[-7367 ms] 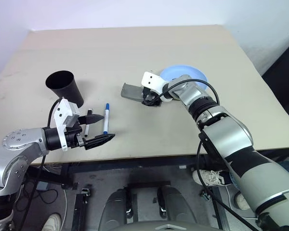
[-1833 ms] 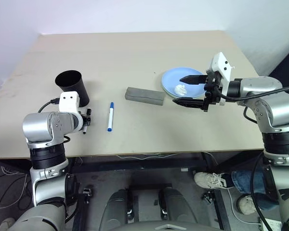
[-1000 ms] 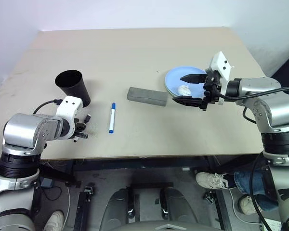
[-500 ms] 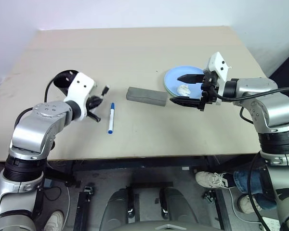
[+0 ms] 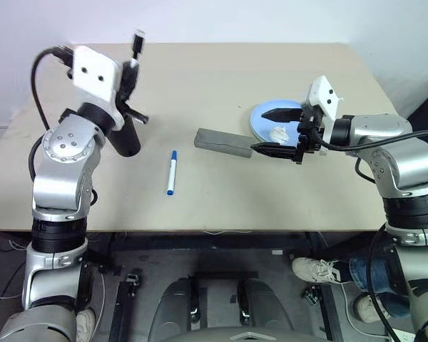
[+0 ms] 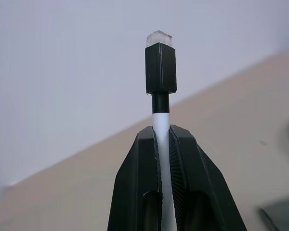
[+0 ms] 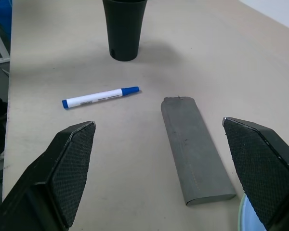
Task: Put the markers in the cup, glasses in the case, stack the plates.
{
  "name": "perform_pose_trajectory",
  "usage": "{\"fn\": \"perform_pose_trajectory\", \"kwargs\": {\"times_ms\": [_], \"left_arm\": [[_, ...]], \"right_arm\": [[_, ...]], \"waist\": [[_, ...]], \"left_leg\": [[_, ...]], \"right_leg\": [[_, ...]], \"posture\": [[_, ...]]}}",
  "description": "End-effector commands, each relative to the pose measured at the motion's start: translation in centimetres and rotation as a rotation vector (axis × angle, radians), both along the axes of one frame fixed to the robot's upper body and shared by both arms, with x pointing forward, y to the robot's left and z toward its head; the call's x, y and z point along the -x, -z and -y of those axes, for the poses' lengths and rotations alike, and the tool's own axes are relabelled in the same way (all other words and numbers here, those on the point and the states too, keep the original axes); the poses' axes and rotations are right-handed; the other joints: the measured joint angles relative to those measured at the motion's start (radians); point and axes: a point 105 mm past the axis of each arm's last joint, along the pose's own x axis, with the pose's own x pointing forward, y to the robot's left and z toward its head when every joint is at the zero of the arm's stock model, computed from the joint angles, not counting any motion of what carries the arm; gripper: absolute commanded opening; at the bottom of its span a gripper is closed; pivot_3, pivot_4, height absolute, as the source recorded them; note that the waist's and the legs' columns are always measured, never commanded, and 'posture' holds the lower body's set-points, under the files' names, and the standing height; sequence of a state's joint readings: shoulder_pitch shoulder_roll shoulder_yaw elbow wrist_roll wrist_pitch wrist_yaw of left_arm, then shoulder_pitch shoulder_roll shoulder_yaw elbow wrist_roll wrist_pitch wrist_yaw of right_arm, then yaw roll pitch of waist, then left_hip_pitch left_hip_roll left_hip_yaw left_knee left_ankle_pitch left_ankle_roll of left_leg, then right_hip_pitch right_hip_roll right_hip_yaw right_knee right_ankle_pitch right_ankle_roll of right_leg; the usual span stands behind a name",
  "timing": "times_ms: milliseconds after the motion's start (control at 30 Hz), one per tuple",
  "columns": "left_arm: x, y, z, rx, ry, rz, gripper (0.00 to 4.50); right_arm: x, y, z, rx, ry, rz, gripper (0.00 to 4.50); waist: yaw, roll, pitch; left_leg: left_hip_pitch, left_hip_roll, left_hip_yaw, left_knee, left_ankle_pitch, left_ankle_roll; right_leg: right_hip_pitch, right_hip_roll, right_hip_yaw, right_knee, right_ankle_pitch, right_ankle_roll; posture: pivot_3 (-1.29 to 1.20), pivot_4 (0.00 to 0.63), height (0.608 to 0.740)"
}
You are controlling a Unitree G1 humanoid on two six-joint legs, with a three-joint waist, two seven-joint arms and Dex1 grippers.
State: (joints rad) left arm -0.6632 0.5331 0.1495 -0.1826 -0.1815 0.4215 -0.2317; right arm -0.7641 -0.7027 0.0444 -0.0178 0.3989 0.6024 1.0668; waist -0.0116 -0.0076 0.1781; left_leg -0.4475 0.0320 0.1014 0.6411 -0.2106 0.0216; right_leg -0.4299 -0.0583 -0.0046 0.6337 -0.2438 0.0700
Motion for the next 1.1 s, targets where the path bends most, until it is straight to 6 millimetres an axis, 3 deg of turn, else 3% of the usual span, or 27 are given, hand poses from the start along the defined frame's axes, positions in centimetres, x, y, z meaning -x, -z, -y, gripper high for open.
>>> {"fn": "perform_pose_trajectory", "kwargs": {"times_ms": [33, 300, 467, 867, 1100], "left_arm": [[0.6, -2.6, -1.9, 0.041, -0.079, 0.117, 0.03], [-0.3, -0.8, -5.2, 0.085, -0.221, 0.096, 0.03], [-0.8, -0.2, -6.0, 0.099, -0.239, 0.168, 0.03], [-3.1, 3.2, -5.6, 0.158, -0.180, 0.160, 0.03], [-3.7, 3.8, -4.8, 0.180, -0.149, 0.133, 0.03]], "right_arm": [[0.6, -1.3, -0.4, -0.018, -0.035, 0.058, 4.50], [0.5, -1.3, -0.7, -0.022, -0.043, 0.060, 4.50], [0.5, -1.1, -0.7, -0.013, -0.041, 0.062, 4.50], [0.4, -1.1, -0.5, 0.003, -0.028, 0.075, 4.50], [0.5, -1.2, -0.4, 0.005, -0.023, 0.082, 4.50]], "waist": [[-0.001, 0.000, 0.000], [0.000, 0.000, 0.000], [0.002, 0.000, 0.000], [0.000, 0.000, 0.000], [-0.001, 0.000, 0.000]], "left_leg": [[0.000, 0.000, 0.000, 0.002, 0.000, 0.001], [0.001, 0.000, 0.001, 0.006, -0.001, 0.002], [0.001, 0.000, 0.001, 0.006, -0.001, 0.002], [0.000, 0.000, 0.001, 0.005, -0.002, 0.001], [-0.001, 0.000, 0.001, 0.004, -0.003, 0.000]], "right_leg": [[0.001, 0.001, 0.000, 0.000, 0.000, 0.001], [0.003, 0.000, 0.000, 0.000, 0.002, 0.003], [0.003, -0.003, 0.001, 0.000, 0.002, 0.003], [0.002, -0.005, 0.001, 0.000, 0.002, 0.002], [0.001, -0.006, 0.001, -0.002, 0.003, 0.001]], "posture": [[0.00, 0.150, 0.740], [0.00, 0.150, 0.740], [0.00, 0.150, 0.740], [0.00, 0.150, 0.740], [0.00, 0.150, 0.740]]}}
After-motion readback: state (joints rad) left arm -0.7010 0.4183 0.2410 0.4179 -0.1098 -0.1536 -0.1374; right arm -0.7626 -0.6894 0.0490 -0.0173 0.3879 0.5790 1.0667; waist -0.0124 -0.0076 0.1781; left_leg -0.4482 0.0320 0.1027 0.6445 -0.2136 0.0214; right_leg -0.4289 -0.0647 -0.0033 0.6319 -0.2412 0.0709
